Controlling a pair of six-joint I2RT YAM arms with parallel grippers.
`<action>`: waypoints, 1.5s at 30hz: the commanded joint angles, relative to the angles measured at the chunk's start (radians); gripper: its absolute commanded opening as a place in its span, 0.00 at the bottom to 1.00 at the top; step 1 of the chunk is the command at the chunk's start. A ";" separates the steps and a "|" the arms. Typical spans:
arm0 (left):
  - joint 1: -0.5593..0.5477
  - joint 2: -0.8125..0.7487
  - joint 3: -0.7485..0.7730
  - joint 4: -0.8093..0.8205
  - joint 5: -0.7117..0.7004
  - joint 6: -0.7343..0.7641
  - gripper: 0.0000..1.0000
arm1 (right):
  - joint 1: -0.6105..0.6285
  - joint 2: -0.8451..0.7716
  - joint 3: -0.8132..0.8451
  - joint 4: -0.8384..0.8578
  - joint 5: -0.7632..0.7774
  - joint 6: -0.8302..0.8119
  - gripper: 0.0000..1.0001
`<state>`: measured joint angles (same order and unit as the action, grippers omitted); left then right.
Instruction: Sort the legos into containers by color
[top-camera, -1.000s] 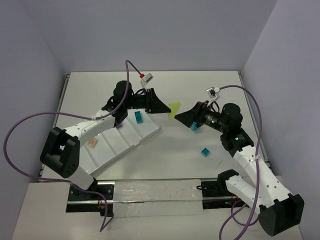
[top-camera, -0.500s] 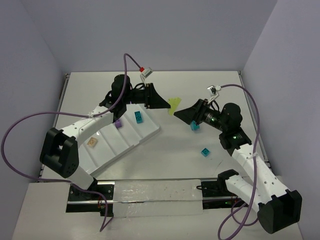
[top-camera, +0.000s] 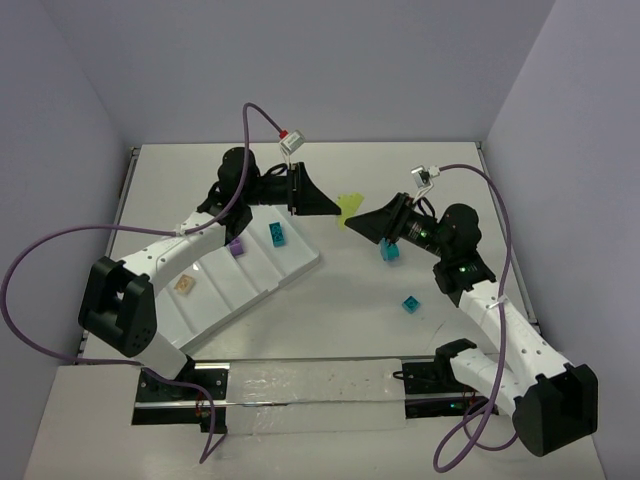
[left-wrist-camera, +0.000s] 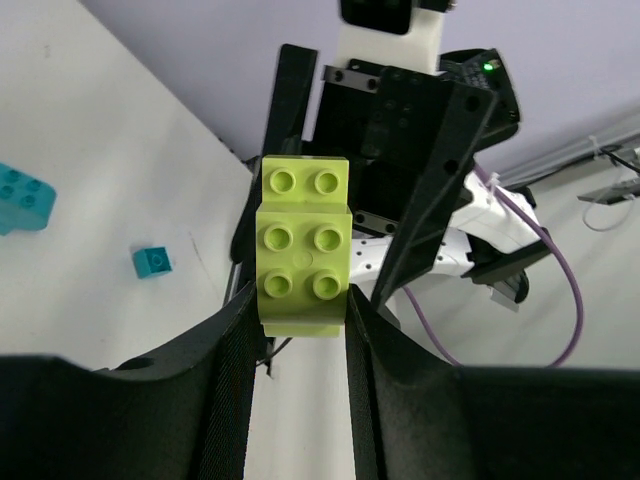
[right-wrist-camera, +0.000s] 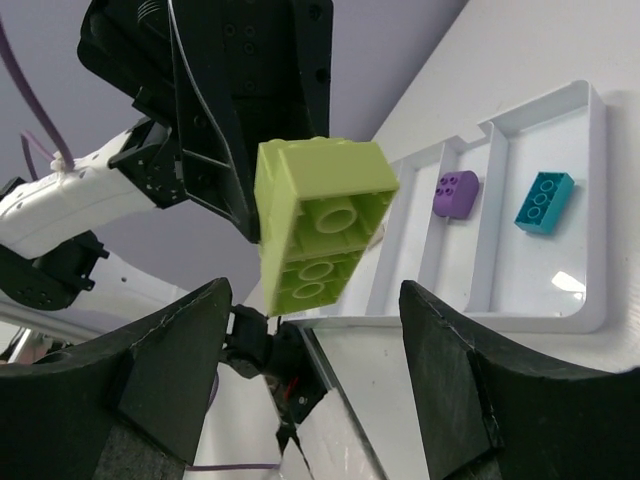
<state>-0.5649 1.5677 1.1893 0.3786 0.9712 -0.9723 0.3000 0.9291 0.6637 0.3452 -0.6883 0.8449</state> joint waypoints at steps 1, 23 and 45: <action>0.010 -0.019 -0.008 0.220 0.088 -0.131 0.00 | -0.007 0.000 -0.018 0.133 -0.042 0.030 0.75; 0.007 0.016 -0.028 0.298 0.110 -0.184 0.00 | -0.004 0.073 0.038 0.244 -0.169 0.072 0.68; -0.010 0.043 -0.036 0.274 0.110 -0.156 0.00 | -0.002 0.089 0.056 0.247 -0.157 0.088 0.49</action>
<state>-0.5602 1.6032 1.1557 0.6323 1.0679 -1.1578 0.3000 1.0179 0.6678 0.5388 -0.8451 0.9419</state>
